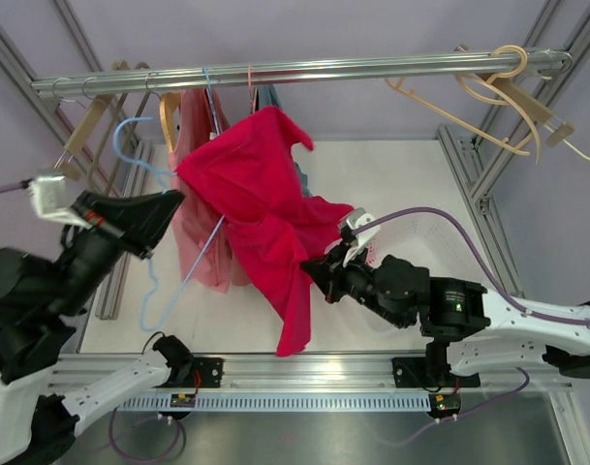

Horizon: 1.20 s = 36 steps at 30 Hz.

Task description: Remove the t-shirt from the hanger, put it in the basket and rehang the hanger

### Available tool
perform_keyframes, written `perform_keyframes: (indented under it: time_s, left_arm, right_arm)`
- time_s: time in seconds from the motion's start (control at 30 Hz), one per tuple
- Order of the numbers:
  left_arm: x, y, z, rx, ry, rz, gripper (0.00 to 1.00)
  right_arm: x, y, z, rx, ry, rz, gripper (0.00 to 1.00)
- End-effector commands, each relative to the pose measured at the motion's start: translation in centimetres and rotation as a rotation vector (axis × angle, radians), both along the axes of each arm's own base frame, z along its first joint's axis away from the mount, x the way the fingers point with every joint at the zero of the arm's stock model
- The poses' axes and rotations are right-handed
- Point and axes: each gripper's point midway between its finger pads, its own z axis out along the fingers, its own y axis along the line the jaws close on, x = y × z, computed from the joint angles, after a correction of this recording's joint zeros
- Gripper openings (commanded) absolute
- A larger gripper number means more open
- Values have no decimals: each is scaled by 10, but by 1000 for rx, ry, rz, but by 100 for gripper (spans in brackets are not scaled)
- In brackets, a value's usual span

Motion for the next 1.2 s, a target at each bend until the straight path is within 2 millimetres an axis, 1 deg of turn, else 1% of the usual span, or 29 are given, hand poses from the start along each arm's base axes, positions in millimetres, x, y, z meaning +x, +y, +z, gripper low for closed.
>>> perform_keyframes:
  time_s: [0.0, 0.03, 0.07, 0.1, 0.2, 0.27, 0.3, 0.33, 0.37, 0.4, 0.43, 0.47, 0.5, 0.53, 0.57, 0.63, 0.67, 0.73, 0.77, 0.8, 0.83, 0.87, 0.9, 0.93, 1.03, 1.07, 1.1, 1.13, 1.17]
  left_arm:
    - [-35, 11, 23, -93, -57, -88, 0]
    - [-39, 12, 24, -101, -57, -100, 0]
    - [-49, 7, 24, -97, -66, -161, 0]
    - [-54, 3, 23, -104, -52, -193, 0]
    - [-70, -11, 19, -88, -31, -317, 0]
    - [-80, -17, 13, -73, -14, -381, 0]
    - [-84, -19, 12, -72, -10, -404, 0]
    - [-87, -20, 11, -67, -3, -423, 0]
    - [-94, -21, 10, -63, -5, -455, 0]
    - [-100, -19, 11, -69, -9, -473, 0]
    - [-103, -19, 10, -68, -8, -487, 0]
    - [-106, -19, 11, -70, -7, -499, 0]
    - [-109, -18, 11, -72, -11, -504, 0]
    - [-111, -17, 11, -73, -12, -510, 0]
    - [-113, -18, 11, -72, -10, -525, 0]
    - [-114, -21, 11, -75, 4, -543, 0]
    - [-118, -23, 12, -72, 6, -567, 0]
    - [-120, -23, 14, -78, 9, -580, 0]
    - [-121, -23, 15, -80, 9, -581, 0]
    - [-121, -22, 14, -83, 14, -581, 0]
    - [-121, -21, 15, -86, 13, -578, 0]
    - [-123, -21, 15, -91, 13, -582, 0]
    - [-123, -20, 16, -93, 13, -579, 0]
    - [-123, -19, 16, -96, 15, -575, 0]
    - [-122, -17, 17, -102, 12, -562, 0]
    - [-121, -18, 17, -101, 13, -559, 0]
    - [-119, -18, 17, -102, 11, -552, 0]
    - [-117, -17, 18, -103, 10, -540, 0]
    - [-115, -17, 17, -100, 10, -531, 0]
  right_arm:
    - [34, -31, 48, 38, -135, -107, 0]
    - [40, -36, 54, 50, -148, -122, 0]
    - [46, -39, 58, 56, -156, -136, 0]
    - [55, -43, 64, 63, -175, -150, 0]
    - [62, -38, 74, 82, -231, -122, 0]
    - [73, -40, 75, 80, -252, -139, 0]
    - [74, -38, 75, 88, -261, -120, 0]
    - [83, -43, 75, 93, -268, -142, 0]
    - [78, -40, 82, 132, -288, -89, 0]
    - [78, -36, 72, 133, -286, -55, 0]
    - [74, -35, 72, 155, -294, -15, 0]
    - [66, -33, 85, 222, -332, 49, 0]
    - [62, -28, 72, 223, -310, 86, 0]
    - [58, -24, 68, 227, -305, 121, 10]
    - [51, -15, 61, 219, -291, 183, 16]
    - [46, -4, 50, 225, -255, 237, 28]
    - [46, 4, 40, 219, -234, 263, 38]
    - [33, 17, 36, 264, -214, 355, 42]
    - [30, 24, 30, 272, -200, 391, 51]
    - [18, 29, 35, 311, -200, 462, 54]
    - [16, 33, 33, 318, -192, 488, 56]
    - [11, 35, 36, 339, -198, 517, 56]
    - [11, 35, 37, 348, -199, 516, 53]
    - [9, 33, 41, 363, -211, 517, 46]
    - [6, 24, 49, 396, -232, 502, 12]
    - [8, 21, 49, 402, -226, 486, 4]
    - [7, 18, 50, 410, -227, 474, 0]
    - [6, 11, 57, 427, -239, 461, 0]
    - [7, 6, 55, 435, -232, 434, 0]
